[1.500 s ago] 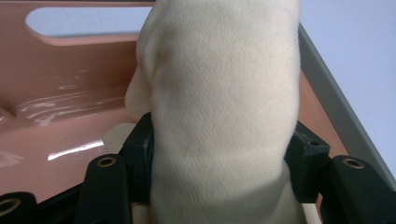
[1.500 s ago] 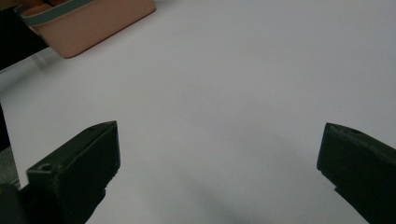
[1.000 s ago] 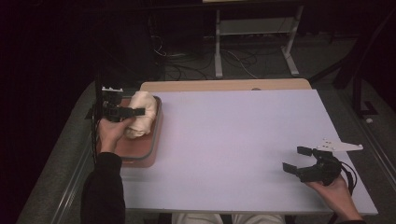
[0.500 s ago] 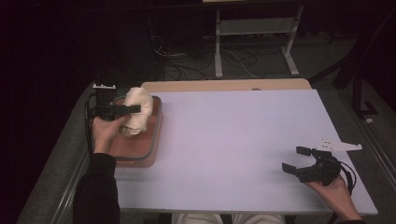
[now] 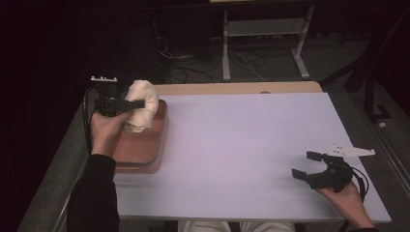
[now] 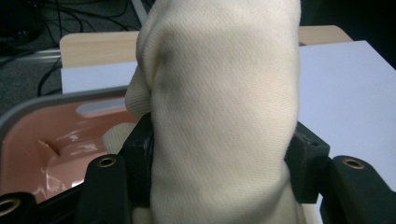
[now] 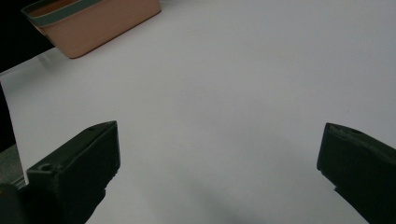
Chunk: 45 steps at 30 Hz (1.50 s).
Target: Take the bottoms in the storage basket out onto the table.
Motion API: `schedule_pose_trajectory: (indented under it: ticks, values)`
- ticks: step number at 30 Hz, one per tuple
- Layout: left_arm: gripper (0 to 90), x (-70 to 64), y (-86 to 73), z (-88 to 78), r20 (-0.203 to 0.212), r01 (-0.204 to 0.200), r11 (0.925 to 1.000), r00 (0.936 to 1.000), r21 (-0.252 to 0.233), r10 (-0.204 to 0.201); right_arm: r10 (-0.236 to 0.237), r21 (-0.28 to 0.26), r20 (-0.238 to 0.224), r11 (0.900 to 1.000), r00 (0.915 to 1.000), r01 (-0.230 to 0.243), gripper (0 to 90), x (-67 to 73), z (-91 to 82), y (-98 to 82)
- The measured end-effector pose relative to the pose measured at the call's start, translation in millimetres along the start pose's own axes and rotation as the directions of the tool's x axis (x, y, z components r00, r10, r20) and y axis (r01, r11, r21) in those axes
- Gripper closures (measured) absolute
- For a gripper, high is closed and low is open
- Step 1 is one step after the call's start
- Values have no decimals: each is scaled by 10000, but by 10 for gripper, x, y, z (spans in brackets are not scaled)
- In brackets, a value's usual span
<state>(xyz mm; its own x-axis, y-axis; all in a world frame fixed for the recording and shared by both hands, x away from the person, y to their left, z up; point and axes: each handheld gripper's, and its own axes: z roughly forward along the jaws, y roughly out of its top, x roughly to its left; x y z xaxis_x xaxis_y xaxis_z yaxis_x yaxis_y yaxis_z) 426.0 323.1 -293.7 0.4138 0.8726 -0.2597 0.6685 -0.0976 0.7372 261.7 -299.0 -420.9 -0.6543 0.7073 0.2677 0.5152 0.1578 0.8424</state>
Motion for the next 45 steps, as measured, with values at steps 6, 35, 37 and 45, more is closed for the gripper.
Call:
schedule_pose_trajectory:
  ticks: [6, 35, 37, 45]
  values:
    - [395, -68, 90, -102, -47, -261, 9996, 9996, -76, 261, 3, -22, 7, 10000, 10000, -2, 0, 1, -3, 2]
    - [393, -413, 369, -276, 862, -613, 9978, 9943, -237, 632, -30, -81, -22, 10000, 10000, 30, 0, 9, -4, 10]
    - [393, -445, 383, -275, 922, -692, 9974, 9932, -206, 708, -29, -61, -18, 10000, 10000, 29, 0, 9, -2, 9]
    - [392, -540, 427, -263, 1393, -580, 9978, 9883, -323, 620, -37, -51, -37, 10000, 10000, 37, 0, 12, 0, 10]
